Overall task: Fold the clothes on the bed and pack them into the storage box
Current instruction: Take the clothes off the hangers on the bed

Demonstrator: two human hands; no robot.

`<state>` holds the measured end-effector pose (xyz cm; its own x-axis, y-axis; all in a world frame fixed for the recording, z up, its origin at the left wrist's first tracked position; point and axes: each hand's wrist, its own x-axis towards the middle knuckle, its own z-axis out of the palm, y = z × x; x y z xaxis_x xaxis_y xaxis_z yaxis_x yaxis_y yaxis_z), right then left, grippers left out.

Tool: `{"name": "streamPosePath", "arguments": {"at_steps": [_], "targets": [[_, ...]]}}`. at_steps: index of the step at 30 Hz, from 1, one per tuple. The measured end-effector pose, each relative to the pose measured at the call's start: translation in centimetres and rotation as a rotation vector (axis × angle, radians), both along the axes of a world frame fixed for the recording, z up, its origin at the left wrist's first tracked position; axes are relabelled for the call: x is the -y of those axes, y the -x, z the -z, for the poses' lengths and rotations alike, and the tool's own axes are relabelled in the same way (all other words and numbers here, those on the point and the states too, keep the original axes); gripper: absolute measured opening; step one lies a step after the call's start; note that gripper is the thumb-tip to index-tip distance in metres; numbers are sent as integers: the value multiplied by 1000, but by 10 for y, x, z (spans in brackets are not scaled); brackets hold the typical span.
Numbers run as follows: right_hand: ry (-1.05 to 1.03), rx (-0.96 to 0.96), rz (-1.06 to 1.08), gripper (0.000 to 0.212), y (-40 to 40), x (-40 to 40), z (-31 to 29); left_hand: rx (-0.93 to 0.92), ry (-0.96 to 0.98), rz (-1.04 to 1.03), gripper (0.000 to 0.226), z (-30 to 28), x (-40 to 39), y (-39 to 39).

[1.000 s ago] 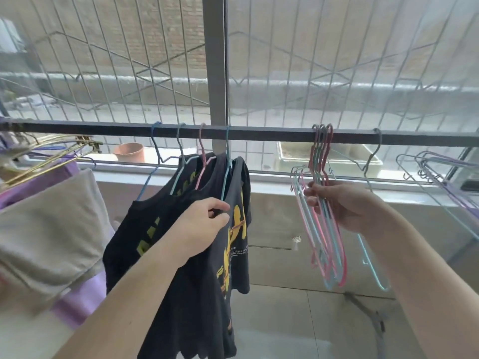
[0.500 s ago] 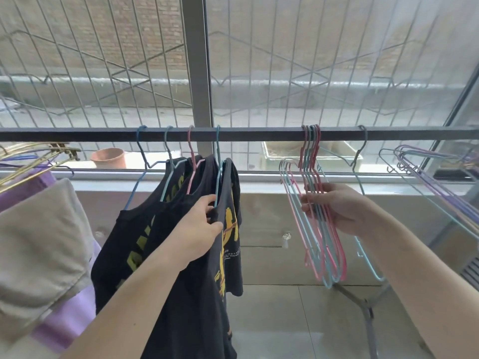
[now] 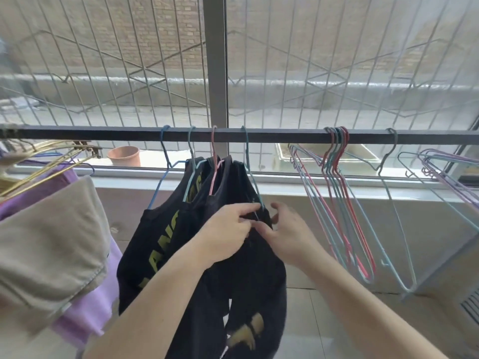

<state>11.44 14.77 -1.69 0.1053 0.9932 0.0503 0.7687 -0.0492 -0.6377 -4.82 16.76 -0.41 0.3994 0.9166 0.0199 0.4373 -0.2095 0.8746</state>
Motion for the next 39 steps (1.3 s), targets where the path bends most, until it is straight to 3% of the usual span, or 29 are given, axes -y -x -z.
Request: {"name": "streamPosePath", "arguments": {"at_steps": [2,4,6,7,9,10,14,18,21,23,24,26,29,32,35,37,39], "targets": [[-21,-37,21,62,1,-13,5,-40,-394,-305,35,-8,0,29],[-37,-84,-4,55,4,-27,0,-218,-659,-645,31,-13,-9,68],[-58,-106,-41,47,12,-40,-6,-414,-538,-813,39,-14,-27,106],[-67,-114,-55,42,17,-47,-7,-410,-364,-813,42,-16,-35,117],[-65,-151,-63,37,26,-59,-6,-188,-37,-670,42,-14,-47,118],[-61,-173,-74,37,32,-63,-3,-75,23,-603,41,-11,-50,112],[-82,-220,-171,43,63,-69,1,33,67,-472,39,-17,-49,80],[-69,-303,-178,52,75,-56,1,91,140,-426,24,-21,-54,65],[-79,-310,-154,46,71,-37,15,-65,-23,-423,50,-25,-53,57],[-102,-298,-103,40,66,-35,19,-159,-77,-409,35,-29,-54,52],[-117,-282,-80,37,64,-35,18,-204,-39,-372,25,-30,-54,50],[-131,-212,-63,32,60,-35,13,-227,100,-284,26,-28,-55,50],[-158,-91,-68,28,57,-26,12,-146,109,-255,19,-25,-53,46],[-191,-108,-64,37,59,-28,10,17,41,-357,17,-16,-56,47],[-119,-193,-62,51,65,-43,1,290,157,-485,35,-13,-60,49],[-31,-281,-112,45,74,-52,-4,490,278,-448,29,-18,-63,49],[-20,-337,-145,37,82,-58,-5,485,344,-349,25,-25,-63,49]]}}
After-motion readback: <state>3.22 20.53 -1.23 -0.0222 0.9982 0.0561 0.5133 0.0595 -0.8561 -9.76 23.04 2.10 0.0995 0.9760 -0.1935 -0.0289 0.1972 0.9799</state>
